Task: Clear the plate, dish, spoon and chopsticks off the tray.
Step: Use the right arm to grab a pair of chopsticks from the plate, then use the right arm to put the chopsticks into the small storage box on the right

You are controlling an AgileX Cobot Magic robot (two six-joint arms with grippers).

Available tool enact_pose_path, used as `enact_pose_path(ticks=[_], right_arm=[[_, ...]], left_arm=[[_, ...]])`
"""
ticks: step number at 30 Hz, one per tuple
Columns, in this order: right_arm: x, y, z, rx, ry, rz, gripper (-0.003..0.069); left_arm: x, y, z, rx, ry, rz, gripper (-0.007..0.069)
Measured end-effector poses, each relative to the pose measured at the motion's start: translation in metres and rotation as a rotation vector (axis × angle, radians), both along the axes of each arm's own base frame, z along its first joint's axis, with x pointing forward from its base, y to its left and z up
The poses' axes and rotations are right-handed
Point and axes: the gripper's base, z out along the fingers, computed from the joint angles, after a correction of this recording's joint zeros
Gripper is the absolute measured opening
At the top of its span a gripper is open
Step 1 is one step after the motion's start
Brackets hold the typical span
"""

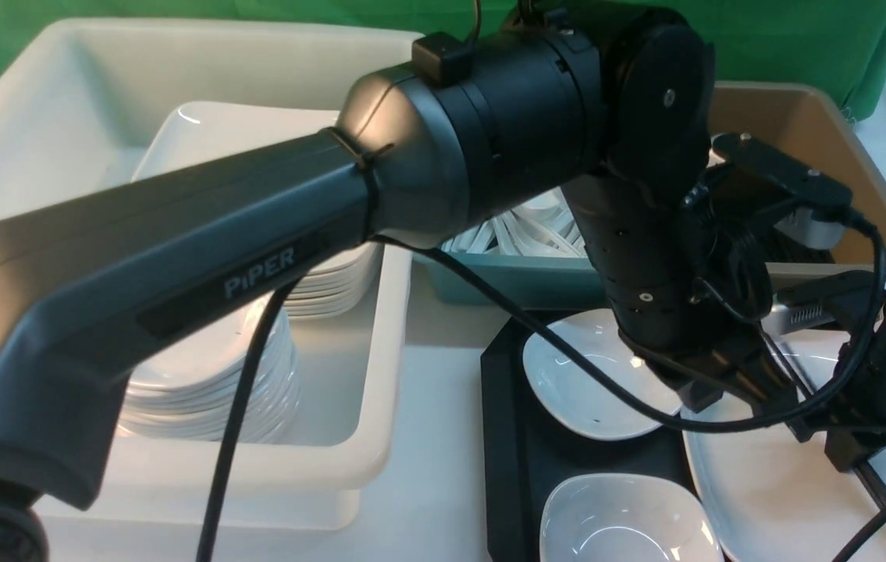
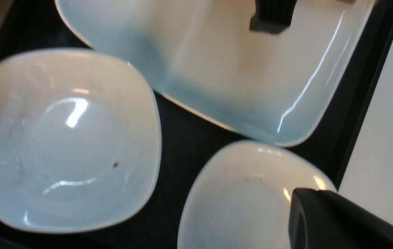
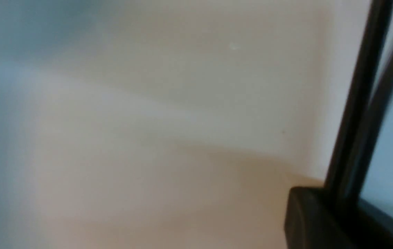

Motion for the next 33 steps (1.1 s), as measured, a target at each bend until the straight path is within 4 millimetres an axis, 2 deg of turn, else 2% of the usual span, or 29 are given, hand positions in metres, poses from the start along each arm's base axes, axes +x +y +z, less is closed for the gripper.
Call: enact_pose_path(ticks=[6,12,22,29,33], right_arm=[[-0.002,0.001,0.008,0.009,0.004,-0.006,0.0073],[-0.008,0.004,0.037,0.057,-0.086,0.003,0.0073],[-0.009,0.013,0.043,0.149,-0.083,0.021,0.0073],[0.002,0.022,0.069,0.242,-0.057,0.011,0.0073],[0.013,0.029,0.082,0.319,-0.028,-0.003,0.0073]], left_arm=[[0.002,-0.002,0.001,-0.026,-0.025,0.009,0.0001],[0.003,-0.002,0.001,-0.024,-0.038,0.010,0.0001],[0.004,-0.002,0.002,-0.027,-0.041,0.012,0.0001],[0.006,0.000,0.002,-0.027,-0.041,0.019,0.0001],[0.016,0.012,0.010,-0.048,-0.035,0.061,0.0001]])
